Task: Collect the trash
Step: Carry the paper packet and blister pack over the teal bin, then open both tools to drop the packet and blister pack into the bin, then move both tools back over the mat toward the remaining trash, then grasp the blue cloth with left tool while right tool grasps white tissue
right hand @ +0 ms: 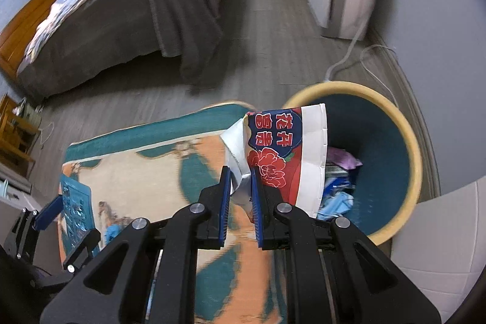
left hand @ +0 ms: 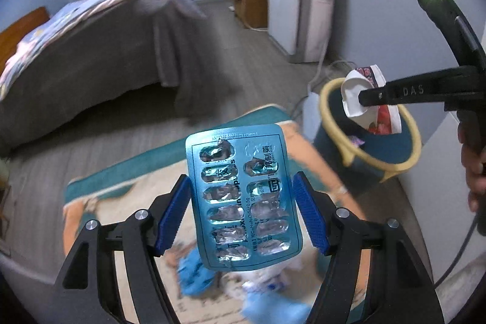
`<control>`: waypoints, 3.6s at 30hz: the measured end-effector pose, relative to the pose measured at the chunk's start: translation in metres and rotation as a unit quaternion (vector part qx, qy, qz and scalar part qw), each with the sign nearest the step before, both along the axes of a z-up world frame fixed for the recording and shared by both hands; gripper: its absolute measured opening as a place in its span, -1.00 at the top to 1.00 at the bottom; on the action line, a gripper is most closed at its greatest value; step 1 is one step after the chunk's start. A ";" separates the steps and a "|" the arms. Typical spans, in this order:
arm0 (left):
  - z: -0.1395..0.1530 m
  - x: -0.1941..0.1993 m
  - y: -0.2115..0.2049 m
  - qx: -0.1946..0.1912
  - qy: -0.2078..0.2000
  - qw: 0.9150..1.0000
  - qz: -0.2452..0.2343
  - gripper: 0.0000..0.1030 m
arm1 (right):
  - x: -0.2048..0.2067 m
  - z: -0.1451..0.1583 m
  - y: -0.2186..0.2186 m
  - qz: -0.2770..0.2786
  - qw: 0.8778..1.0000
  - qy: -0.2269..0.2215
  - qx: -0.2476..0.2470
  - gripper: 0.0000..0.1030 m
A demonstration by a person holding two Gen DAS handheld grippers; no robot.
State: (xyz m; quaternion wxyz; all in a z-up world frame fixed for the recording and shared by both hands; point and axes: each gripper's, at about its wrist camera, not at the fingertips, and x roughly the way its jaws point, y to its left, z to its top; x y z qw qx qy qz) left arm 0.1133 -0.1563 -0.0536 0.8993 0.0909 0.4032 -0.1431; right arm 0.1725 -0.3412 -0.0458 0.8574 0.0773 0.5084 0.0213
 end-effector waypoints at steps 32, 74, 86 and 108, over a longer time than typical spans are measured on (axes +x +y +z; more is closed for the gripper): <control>-0.041 0.068 -0.170 -0.008 0.026 0.990 -0.139 -0.82 | 0.004 -0.046 -0.146 -0.146 0.988 0.033 0.040 0.06; -0.003 -0.056 0.143 0.002 0.013 0.995 0.098 -0.90 | -0.067 -0.014 0.080 0.007 0.998 -0.017 -0.059 -0.88; -0.026 -0.050 0.159 0.005 0.040 0.994 0.106 -0.90 | -0.068 -0.075 0.134 0.052 0.993 0.050 -0.094 -0.88; -0.065 -0.044 0.138 0.053 0.075 0.993 0.070 -0.90 | -0.060 -0.122 0.140 0.058 0.991 0.110 -0.052 0.03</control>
